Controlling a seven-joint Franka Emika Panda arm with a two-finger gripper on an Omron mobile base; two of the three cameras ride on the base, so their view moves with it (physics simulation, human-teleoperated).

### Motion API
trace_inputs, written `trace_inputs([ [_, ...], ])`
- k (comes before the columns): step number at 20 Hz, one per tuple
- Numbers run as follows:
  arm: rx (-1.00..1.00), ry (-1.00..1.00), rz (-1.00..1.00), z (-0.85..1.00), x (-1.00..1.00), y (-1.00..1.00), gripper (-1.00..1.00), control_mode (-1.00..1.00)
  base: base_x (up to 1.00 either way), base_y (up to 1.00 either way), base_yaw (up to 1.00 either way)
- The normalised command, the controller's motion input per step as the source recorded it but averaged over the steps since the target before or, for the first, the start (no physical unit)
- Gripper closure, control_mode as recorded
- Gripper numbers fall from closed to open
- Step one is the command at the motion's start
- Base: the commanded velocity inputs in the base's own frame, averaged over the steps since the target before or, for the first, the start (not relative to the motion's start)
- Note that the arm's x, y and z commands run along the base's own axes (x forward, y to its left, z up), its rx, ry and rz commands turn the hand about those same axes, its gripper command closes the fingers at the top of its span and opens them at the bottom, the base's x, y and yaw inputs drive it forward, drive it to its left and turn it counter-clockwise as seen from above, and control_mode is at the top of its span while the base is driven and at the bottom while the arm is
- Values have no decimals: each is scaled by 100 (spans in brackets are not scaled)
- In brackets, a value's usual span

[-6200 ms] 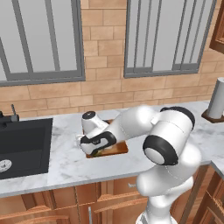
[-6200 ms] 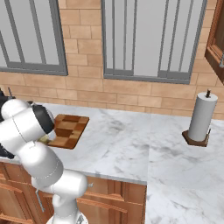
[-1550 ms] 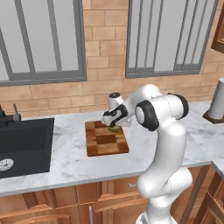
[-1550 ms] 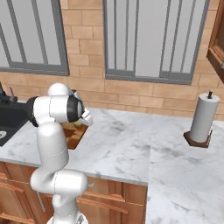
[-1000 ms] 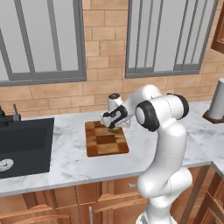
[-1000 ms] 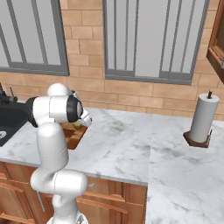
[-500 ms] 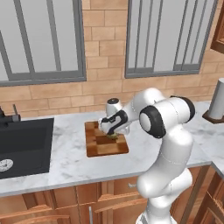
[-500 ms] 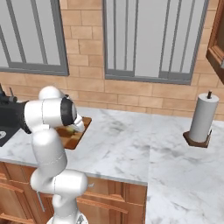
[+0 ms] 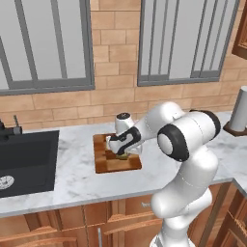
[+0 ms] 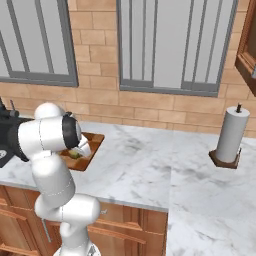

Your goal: Pick up the sponge from the counter and clean the cutting board by briefly scrubbing or pressing down on the cutting board. Once finished, release the sponge.

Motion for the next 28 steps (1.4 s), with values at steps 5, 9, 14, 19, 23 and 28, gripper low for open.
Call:
trace_inputs([
  [5,0,12,0,-69,-100,-11,100,-100,0,0,0],
  [9,0,12,0,-64,-100,-19,100,-100,0,0,0],
  [14,0,12,0,-59,-100,-25,100,-100,0,0,0],
  [19,0,11,0,-48,-100,-43,100,-100,0,0,0],
  [23,0,8,0,-36,-100,-65,100,-100,0,0,0],
  [28,0,2,-1,-25,-54,-81,100,-100,0,0,0],
])
